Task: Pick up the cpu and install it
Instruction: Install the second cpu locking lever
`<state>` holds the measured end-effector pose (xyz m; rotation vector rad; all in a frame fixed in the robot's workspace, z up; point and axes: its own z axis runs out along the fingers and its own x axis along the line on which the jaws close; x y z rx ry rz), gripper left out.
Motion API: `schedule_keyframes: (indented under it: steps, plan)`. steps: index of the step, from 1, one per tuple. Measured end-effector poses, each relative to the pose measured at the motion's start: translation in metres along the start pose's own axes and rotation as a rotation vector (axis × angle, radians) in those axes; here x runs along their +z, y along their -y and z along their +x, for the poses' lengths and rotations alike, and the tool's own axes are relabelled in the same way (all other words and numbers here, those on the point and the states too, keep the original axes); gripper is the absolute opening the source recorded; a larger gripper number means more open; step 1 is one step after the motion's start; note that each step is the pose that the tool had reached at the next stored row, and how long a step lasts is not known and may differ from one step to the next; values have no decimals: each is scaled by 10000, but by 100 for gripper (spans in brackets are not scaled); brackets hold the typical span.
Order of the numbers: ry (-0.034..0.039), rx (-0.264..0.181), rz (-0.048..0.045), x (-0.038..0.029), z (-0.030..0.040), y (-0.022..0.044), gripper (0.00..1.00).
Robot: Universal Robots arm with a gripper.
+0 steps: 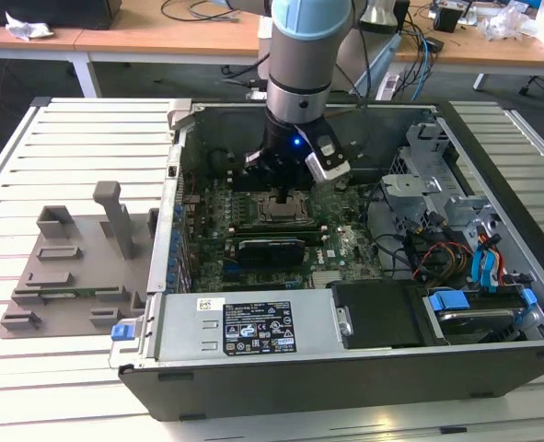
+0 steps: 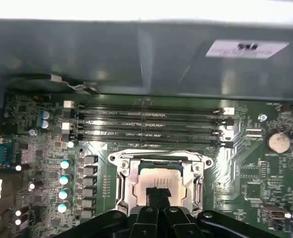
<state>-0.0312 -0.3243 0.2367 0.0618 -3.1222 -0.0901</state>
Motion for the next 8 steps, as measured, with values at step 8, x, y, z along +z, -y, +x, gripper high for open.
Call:
schedule_keyframes:
  steps: [8]
  plan:
    - [-2, 1, 40, -176, 2, -33, 11]
